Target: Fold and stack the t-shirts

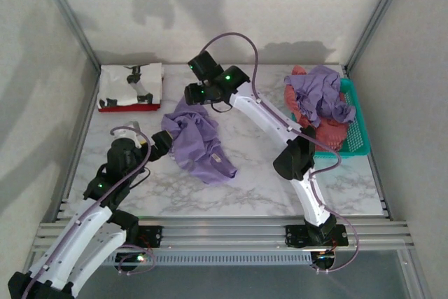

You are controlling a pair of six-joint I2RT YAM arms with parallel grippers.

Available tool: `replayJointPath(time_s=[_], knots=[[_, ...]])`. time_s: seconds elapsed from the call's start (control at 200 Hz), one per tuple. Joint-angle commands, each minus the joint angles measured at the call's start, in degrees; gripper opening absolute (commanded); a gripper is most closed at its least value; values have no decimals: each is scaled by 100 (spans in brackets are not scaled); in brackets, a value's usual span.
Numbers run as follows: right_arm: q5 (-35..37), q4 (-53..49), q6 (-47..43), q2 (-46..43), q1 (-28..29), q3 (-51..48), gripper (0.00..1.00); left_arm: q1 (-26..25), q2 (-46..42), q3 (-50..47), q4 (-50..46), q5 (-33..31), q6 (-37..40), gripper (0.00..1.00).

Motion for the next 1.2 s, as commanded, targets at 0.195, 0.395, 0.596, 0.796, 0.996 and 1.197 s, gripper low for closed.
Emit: replayJointPath(time_s=[0.195, 0.395, 0.596, 0.796, 0.996, 1.197], knots=[[405, 323, 73, -2112, -846, -2282, 58, -128, 731, -344, 388, 333, -388, 100], [-88, 590, -1, -3353, -1748, -3414, 59, -1417, 1857, 364, -6, -879, -199, 98], [-535, 620, -141, -3852, -2337, -3931, 61, -2363, 3637, 1529, -266, -1632, -18, 96], [-860, 788, -223, -3903, -2482, -4327, 61, -2736, 5299, 2807, -573, -1619, 197, 92], [-1331, 866, -278, -3766, -2545, -4415, 61, -2745, 6366, 3908, -1228, -1667, 440, 81], [-1424, 698, -489, -3799, -2595, -4422, 61, -2750, 7127, 4437, -1390, -1521, 651, 75]])
